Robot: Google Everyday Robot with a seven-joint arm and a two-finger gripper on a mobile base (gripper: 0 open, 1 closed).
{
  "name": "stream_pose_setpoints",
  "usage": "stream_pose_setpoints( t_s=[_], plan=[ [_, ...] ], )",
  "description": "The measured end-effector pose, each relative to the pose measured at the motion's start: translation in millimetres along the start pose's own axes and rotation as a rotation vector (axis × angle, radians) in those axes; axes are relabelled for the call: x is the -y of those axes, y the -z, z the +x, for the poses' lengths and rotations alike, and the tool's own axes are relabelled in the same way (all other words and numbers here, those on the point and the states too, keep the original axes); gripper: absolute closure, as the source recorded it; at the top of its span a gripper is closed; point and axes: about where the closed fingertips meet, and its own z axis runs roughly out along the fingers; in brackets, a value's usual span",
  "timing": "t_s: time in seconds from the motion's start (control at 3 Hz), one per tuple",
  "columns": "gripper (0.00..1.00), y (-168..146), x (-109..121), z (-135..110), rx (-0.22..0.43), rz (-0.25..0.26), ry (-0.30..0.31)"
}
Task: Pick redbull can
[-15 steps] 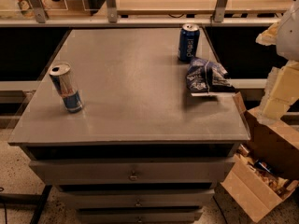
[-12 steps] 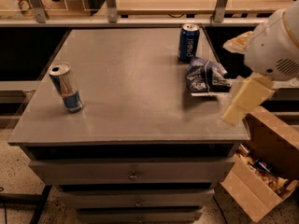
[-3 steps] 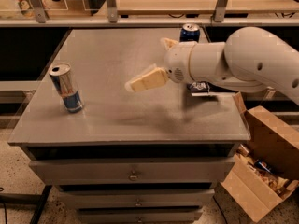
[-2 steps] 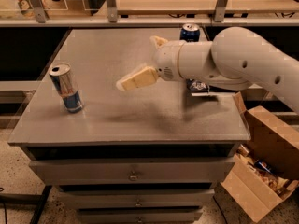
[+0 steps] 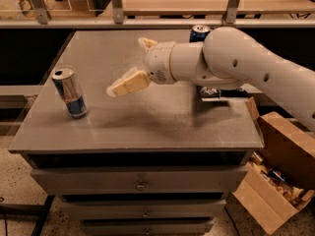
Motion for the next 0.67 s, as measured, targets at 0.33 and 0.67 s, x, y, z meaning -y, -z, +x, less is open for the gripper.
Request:
stream_pose_setpoints(
  t_s=[0.33,0.67],
  plan=[
    [0.0,-16,-16,-10,0.031,-0.075,0.005],
    [0.0,-26,-32,-18,0.044,-0.142,0.004]
  ],
)
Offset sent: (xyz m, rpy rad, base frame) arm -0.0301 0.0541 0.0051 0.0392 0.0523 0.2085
